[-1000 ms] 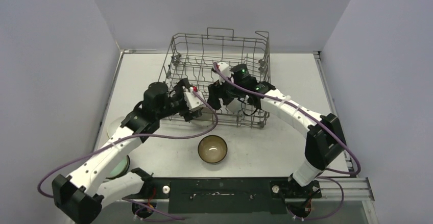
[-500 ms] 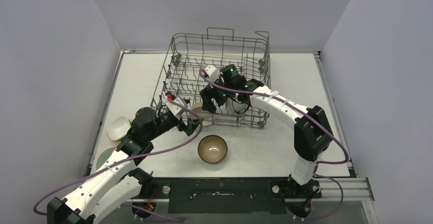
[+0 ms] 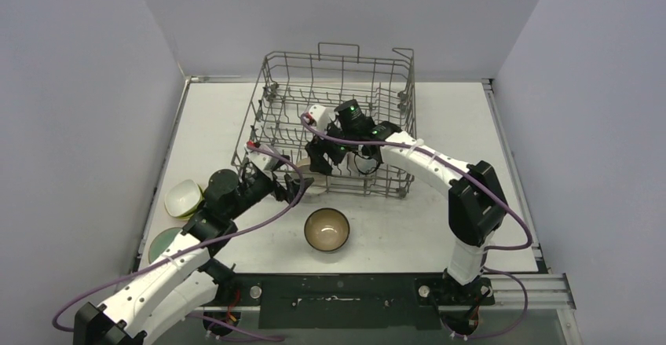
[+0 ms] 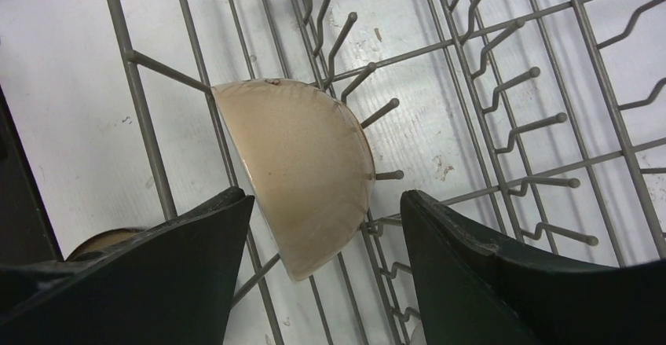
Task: Load the bowls into the dish rack
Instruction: Pick up the bowl from the dish rack.
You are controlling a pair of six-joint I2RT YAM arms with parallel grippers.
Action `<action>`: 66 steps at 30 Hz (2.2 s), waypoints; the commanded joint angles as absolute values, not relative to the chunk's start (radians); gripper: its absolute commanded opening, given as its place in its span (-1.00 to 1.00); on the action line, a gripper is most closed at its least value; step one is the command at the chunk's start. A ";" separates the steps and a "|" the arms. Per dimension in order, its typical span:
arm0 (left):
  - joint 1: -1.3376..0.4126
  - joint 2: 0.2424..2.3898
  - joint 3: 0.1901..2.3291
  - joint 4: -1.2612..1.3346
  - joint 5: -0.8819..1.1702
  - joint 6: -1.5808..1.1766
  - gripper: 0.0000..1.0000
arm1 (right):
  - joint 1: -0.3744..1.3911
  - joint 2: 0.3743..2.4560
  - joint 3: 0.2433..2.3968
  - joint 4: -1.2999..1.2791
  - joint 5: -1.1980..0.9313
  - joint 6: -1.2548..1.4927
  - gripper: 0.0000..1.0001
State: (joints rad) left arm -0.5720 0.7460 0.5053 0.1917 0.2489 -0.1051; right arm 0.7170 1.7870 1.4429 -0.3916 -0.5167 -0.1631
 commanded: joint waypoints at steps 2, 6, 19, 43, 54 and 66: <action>-0.563 0.719 0.531 0.252 0.189 -0.174 0.85 | 0.746 1.841 1.486 -0.429 -0.564 -0.233 0.30; -0.563 0.718 0.551 0.235 0.164 -0.202 0.85 | 0.775 1.865 1.497 -0.428 -0.502 -0.271 0.21; -0.563 0.675 0.552 0.218 0.088 -0.241 0.84 | 0.884 1.759 1.440 -0.318 -0.180 -0.265 -0.89; -0.561 0.721 0.569 0.183 -0.003 -0.332 0.85 | 0.945 1.382 1.119 0.191 0.219 -0.201 -0.89; -0.534 0.857 0.711 0.088 0.090 -0.488 0.80 | 0.937 1.411 1.223 0.101 0.265 -0.135 -0.89; -0.511 0.988 0.799 0.074 0.106 -0.604 -0.22 | 0.939 1.386 1.297 0.012 0.168 -0.041 -0.89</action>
